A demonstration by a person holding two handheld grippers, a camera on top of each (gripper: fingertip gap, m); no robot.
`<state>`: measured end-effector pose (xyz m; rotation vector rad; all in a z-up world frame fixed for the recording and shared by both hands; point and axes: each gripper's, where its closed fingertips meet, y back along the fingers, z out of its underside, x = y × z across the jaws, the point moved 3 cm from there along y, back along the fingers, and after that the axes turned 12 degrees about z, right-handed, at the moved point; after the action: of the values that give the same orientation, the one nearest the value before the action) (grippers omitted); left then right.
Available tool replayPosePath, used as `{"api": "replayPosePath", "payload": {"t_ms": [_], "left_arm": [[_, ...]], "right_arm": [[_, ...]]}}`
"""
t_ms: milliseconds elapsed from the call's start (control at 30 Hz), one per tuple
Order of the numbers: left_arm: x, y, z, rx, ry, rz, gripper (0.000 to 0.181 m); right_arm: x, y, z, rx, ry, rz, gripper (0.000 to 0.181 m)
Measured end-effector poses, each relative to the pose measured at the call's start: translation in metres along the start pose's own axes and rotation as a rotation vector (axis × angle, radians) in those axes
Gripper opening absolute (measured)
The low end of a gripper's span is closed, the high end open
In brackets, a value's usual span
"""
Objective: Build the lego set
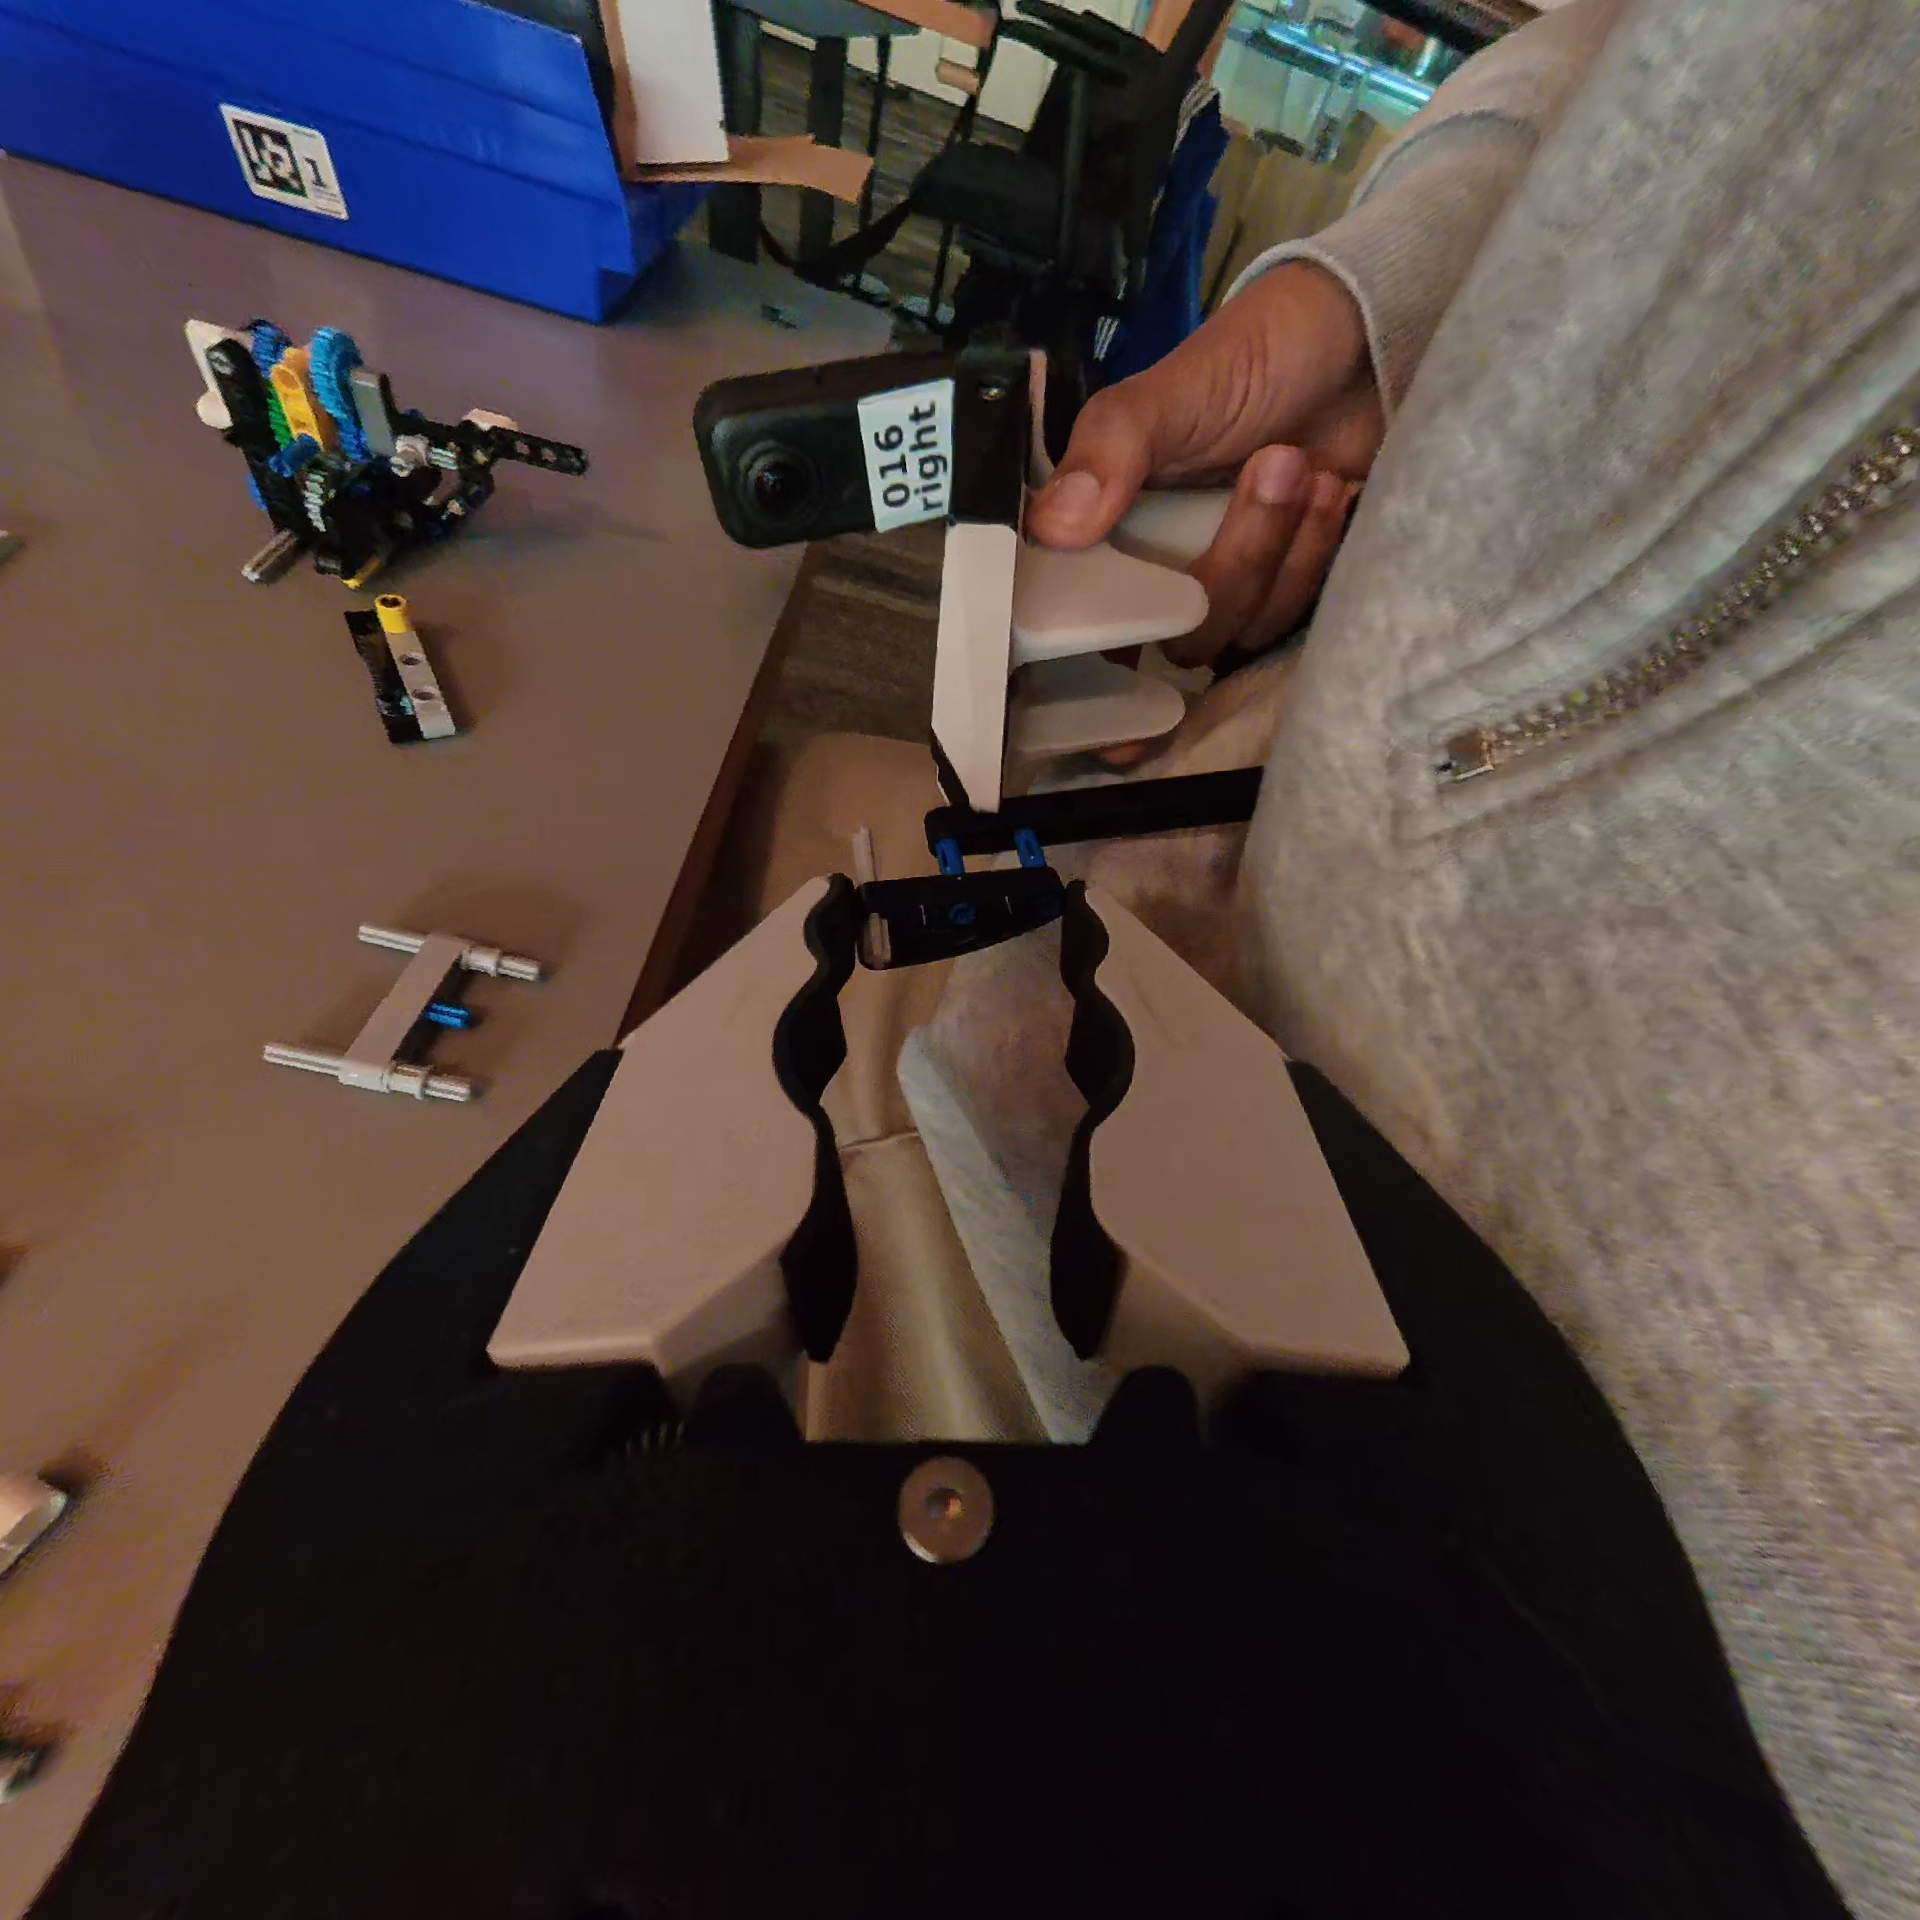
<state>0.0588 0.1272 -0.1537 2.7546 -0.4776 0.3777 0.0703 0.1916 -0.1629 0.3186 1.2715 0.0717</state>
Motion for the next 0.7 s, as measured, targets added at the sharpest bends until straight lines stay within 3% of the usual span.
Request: {"api": "replayPosePath", "payload": {"t_ms": [33, 267, 700], "left_arm": [[0.001, -0.001, 0.001, -0.005, -0.002, 0.002, 0.036], [0.009, -0.005, 0.005, 0.009, 0.016, 0.035, 0.036], [0.045, -0.010, 0.012, 0.196, 0.127, -0.024, 0.036]], "right_arm": [[0.001, 0.000, 0.002, 0.002, 0.007, 0.013, 0.005], [0.007, 0.001, 0.011, -0.002, -0.023, -0.013, 0.005], [0.009, 0.000, 0.040, -0.138, -0.071, -0.095, 0.005]]}}
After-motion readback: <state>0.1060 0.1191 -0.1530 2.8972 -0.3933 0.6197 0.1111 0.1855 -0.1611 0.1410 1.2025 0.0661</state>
